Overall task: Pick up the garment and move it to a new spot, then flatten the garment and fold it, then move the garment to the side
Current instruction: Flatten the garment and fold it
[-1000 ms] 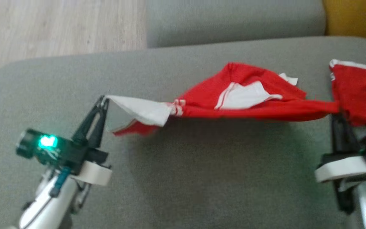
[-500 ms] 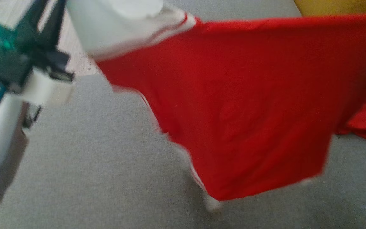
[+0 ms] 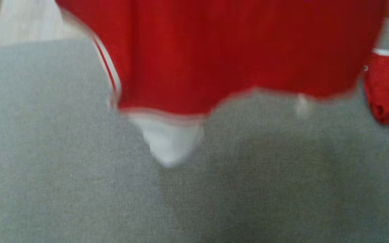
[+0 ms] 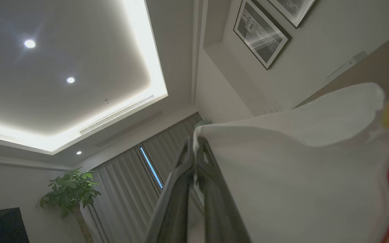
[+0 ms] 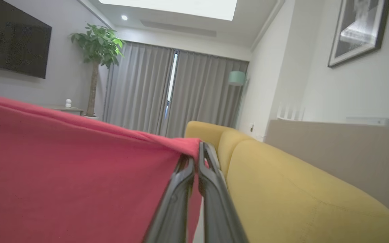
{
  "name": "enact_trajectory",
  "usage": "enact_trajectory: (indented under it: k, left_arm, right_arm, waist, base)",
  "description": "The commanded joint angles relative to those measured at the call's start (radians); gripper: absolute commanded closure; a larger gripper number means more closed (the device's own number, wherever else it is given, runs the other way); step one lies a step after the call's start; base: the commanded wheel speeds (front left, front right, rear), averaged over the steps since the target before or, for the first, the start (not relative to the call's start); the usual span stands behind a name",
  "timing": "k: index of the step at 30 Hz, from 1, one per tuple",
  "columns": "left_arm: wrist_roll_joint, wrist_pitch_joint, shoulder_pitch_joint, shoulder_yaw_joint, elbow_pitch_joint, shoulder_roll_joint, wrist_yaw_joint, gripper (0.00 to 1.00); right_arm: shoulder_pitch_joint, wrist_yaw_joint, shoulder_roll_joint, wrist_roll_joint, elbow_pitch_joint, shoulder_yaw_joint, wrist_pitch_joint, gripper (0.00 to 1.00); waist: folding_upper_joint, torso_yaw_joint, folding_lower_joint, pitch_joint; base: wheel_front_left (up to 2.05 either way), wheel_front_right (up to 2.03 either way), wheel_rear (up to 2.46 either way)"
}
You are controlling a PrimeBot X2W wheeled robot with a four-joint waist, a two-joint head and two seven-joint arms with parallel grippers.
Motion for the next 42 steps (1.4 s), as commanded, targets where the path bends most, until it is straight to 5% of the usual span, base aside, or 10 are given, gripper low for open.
enact_trajectory:
  k: [1,8,16,21,29,36,42]
  left_arm:
    - [-0.004,-0.013,-0.106,0.051,0.005,0.033,0.007,1.00]
    - [0.041,-0.049,-0.385,0.071,0.160,-0.012,0.043,1.00]
    - [0.046,-0.050,-0.272,0.032,0.071,-0.025,-0.001,1.00]
    - [0.027,-0.050,-0.050,0.018,-0.010,-0.008,-0.010,1.00]
    - [-0.028,-0.050,0.457,0.019,-0.153,0.087,0.002,1.00]
    - [-0.101,-0.038,0.866,0.001,-0.267,0.104,0.063,1.00]
    - [-0.122,0.004,1.055,-0.035,-0.348,0.095,0.110,1.00]
  right_arm:
    - [-0.074,-0.001,-0.012,0.001,-0.001,0.026,-0.027,1.00]
    - [-0.405,-0.001,-0.026,-0.066,0.231,0.108,-0.221,1.00]
    - [-0.461,-0.001,-0.077,-0.094,0.384,0.190,-0.314,1.00]
    - [-0.354,-0.001,-0.083,-0.071,0.457,0.213,-0.338,1.00]
    - [-0.022,-0.001,-0.068,0.045,0.455,0.185,-0.342,1.00]
    - [0.287,-0.001,-0.095,0.144,0.414,0.199,-0.335,1.00]
    - [0.459,-0.001,-0.119,0.197,0.337,0.199,-0.309,1.00]
  waist:
    - [0.0000,0.005,-0.0003,0.089]
    - [0.0000,0.015,-0.0003,0.260]
    - [0.0000,0.067,-0.0003,0.385]
    - [0.0000,0.081,-0.0003,0.371]
    - [0.0000,0.056,-0.0003,0.196]
    - [0.0000,0.046,-0.0003,0.061]
    - [0.0000,0.045,-0.0003,0.010]
  base:
    - [0.00,0.00,0.00]
    - [0.00,0.00,0.00]
    - [0.00,0.00,0.00]
    - [0.00,0.00,0.00]
    - [0.00,0.00,0.00]
    - [0.00,0.00,0.00]
    - [0.00,0.00,0.00]
